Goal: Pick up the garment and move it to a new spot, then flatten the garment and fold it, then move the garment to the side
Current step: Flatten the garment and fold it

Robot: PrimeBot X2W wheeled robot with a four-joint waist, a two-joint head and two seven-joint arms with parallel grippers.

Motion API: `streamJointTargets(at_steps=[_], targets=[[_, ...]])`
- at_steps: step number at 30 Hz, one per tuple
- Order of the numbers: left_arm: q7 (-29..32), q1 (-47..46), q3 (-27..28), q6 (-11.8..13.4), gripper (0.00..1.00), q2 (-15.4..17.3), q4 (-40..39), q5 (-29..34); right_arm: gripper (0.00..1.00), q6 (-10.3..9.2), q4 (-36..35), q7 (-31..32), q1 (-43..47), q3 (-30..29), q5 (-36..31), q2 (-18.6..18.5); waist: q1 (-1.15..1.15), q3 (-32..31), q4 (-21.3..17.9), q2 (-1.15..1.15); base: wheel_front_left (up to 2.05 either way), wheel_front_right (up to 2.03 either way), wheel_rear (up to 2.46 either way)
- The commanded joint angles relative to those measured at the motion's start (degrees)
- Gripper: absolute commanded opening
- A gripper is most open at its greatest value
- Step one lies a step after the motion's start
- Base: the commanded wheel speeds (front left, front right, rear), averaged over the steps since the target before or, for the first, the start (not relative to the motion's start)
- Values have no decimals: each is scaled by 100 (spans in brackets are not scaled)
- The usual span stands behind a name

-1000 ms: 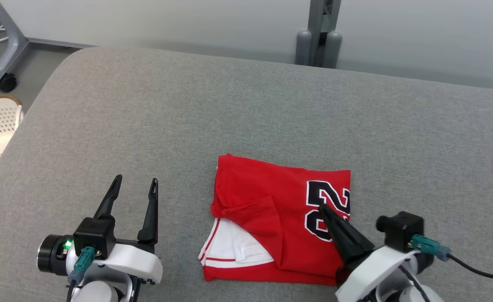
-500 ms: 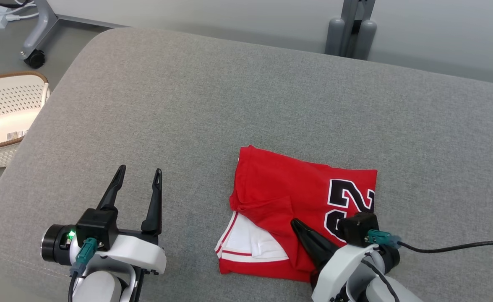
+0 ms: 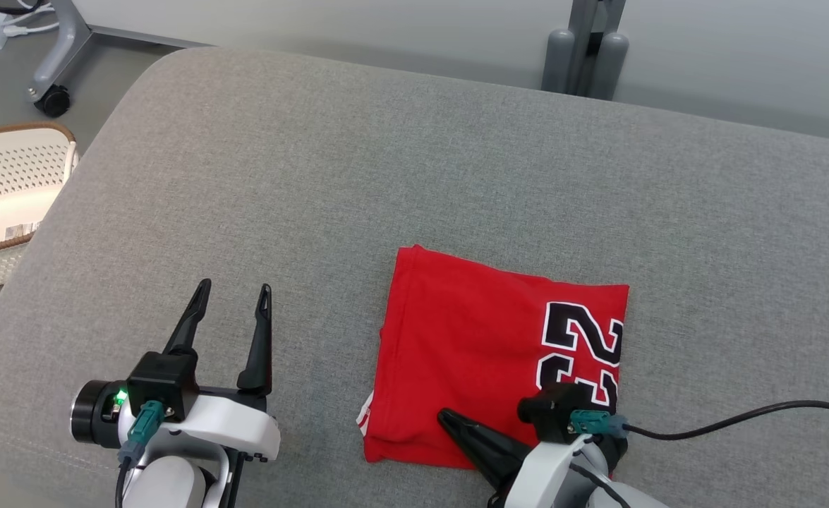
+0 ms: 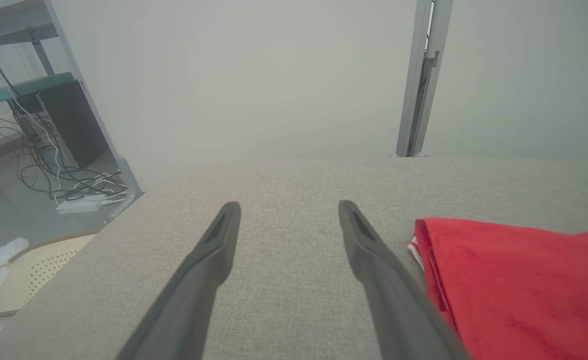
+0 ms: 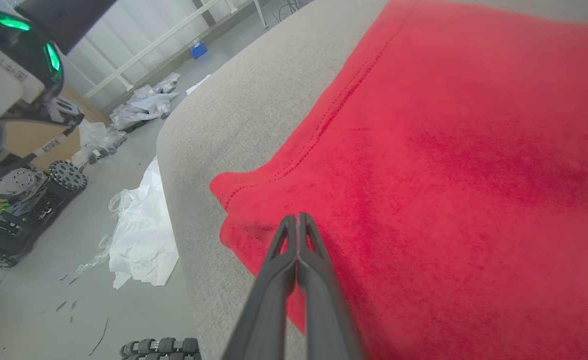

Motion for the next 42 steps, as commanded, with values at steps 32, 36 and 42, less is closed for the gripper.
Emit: streamJointTargets(at_steps=[32,36,42], targets=[[307,418,56,301,100,498,-561,34,100,2,-2821,565,2187,-5282,-2586,138,0,-603,-1254,0,0,0,0],[398,490,35,317,100,565,-602,38,100,2,-2991,720,2435,-5423,-2693,154,0,-649,-1337,0,0,0,0],[496,510,10,327,100,608,-648,19,100,2,-3145,792,2583,-5548,-2741,205,0,-678,-1375,0,0,0,0]])
